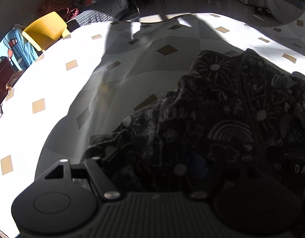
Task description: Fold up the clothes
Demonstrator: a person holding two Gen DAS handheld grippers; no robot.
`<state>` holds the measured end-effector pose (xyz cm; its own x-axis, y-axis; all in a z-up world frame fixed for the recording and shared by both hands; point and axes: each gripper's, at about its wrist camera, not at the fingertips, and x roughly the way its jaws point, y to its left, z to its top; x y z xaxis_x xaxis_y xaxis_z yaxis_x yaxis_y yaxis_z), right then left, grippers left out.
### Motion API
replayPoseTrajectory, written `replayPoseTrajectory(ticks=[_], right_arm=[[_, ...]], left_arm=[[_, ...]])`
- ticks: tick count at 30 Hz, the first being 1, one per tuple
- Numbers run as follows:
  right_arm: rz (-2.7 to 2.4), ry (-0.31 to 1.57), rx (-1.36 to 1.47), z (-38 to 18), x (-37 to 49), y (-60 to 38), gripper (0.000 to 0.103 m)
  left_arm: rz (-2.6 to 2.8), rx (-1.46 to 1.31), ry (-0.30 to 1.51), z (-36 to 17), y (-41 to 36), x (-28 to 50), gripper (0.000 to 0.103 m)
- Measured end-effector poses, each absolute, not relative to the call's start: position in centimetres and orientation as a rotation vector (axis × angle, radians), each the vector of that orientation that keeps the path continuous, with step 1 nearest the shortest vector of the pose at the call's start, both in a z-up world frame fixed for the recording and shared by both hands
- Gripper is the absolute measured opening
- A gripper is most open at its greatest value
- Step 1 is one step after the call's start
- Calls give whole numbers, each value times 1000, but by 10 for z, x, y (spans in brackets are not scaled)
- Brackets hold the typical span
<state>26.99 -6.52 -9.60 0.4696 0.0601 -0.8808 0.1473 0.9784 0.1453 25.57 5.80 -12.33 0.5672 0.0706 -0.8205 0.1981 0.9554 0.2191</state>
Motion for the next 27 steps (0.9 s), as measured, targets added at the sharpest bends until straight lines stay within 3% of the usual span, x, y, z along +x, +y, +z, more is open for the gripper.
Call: replayPoseTrajectory(ticks=[8,27], right_arm=[[-85,1090,219,-90,258,-76,34],[-24,1083,141,-94,218,-93,37]], left_arm=[[-20,287,963,-139,64,275,91],[117,278,904,-144,73,337,99]])
